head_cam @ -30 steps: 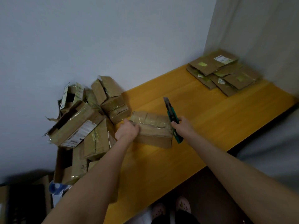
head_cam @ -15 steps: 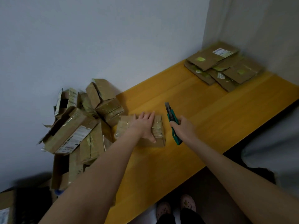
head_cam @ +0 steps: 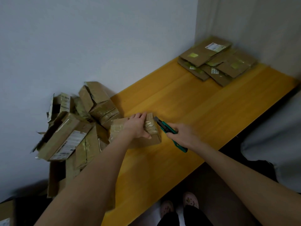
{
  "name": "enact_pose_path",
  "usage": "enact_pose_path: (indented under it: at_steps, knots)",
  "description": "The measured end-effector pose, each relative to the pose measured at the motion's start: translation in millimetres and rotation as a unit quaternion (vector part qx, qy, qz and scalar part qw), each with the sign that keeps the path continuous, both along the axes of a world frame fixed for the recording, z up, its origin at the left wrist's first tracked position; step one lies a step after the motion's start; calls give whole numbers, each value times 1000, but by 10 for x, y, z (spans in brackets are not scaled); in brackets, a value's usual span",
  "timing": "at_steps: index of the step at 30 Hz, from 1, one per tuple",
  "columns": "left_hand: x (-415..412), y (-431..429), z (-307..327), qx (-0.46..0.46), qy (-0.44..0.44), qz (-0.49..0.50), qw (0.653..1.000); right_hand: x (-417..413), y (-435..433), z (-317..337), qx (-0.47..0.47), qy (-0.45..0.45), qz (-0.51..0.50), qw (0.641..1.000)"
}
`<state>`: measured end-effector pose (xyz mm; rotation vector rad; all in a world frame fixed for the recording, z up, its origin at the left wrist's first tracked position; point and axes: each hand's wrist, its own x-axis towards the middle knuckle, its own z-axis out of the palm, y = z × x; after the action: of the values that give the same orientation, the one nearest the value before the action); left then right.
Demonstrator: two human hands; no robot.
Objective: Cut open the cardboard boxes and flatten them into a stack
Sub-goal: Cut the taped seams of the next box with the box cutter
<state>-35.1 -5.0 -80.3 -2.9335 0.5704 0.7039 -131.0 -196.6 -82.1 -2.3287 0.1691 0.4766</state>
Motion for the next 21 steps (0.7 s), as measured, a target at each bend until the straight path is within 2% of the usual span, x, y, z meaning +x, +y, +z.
enact_pose_path:
  at_steps: [3, 8, 21]
  knots:
    - [-4, 5, -2, -9, 1, 3, 1000, 68, -53, 48, -37, 2, 34, 999]
    - [-8, 9, -29, -15, -6, 3, 1000, 155, -171, 116, -40, 25, 78, 996]
    - [20, 19, -58, -10, -3, 7, 1000, 161, -225, 178, 1, 80, 94, 992]
